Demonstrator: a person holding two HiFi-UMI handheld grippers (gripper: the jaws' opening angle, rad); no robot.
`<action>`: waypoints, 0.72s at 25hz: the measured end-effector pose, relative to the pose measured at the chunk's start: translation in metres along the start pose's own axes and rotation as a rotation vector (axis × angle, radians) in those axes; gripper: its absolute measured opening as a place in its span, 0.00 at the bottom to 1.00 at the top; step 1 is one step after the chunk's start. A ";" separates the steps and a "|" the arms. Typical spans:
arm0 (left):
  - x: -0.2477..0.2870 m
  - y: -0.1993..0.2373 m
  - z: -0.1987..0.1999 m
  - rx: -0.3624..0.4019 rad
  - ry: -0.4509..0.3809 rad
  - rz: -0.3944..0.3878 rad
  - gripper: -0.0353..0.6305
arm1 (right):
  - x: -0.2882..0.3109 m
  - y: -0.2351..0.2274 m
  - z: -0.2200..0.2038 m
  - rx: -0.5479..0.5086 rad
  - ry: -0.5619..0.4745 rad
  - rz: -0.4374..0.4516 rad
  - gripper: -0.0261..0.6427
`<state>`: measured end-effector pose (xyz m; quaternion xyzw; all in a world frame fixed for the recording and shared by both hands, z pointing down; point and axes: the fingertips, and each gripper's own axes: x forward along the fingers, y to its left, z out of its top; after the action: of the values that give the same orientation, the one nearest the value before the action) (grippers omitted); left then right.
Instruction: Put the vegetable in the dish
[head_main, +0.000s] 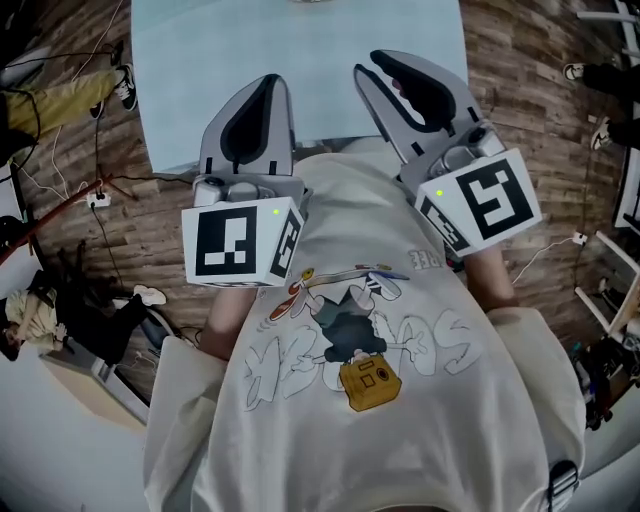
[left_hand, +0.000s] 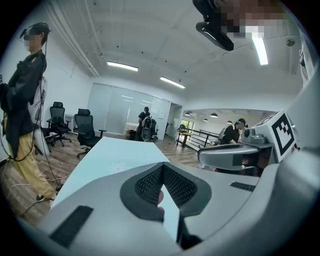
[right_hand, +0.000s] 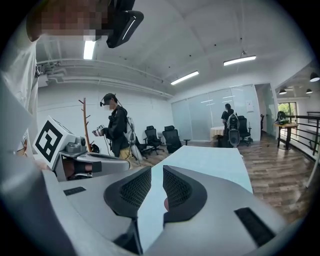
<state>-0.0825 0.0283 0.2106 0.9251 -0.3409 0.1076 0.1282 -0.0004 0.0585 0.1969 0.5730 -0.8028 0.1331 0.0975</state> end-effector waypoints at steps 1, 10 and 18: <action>0.000 0.000 0.000 -0.001 -0.003 -0.003 0.06 | 0.000 0.000 0.000 0.004 0.000 -0.001 0.17; -0.003 -0.009 0.002 0.016 -0.017 -0.018 0.06 | -0.013 -0.006 -0.005 0.040 -0.017 -0.038 0.17; -0.015 -0.005 -0.009 0.010 -0.001 -0.035 0.06 | -0.009 0.010 -0.011 0.056 -0.020 -0.064 0.14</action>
<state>-0.0919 0.0438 0.2138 0.9316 -0.3240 0.1068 0.1255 -0.0069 0.0729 0.2032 0.6023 -0.7809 0.1467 0.0775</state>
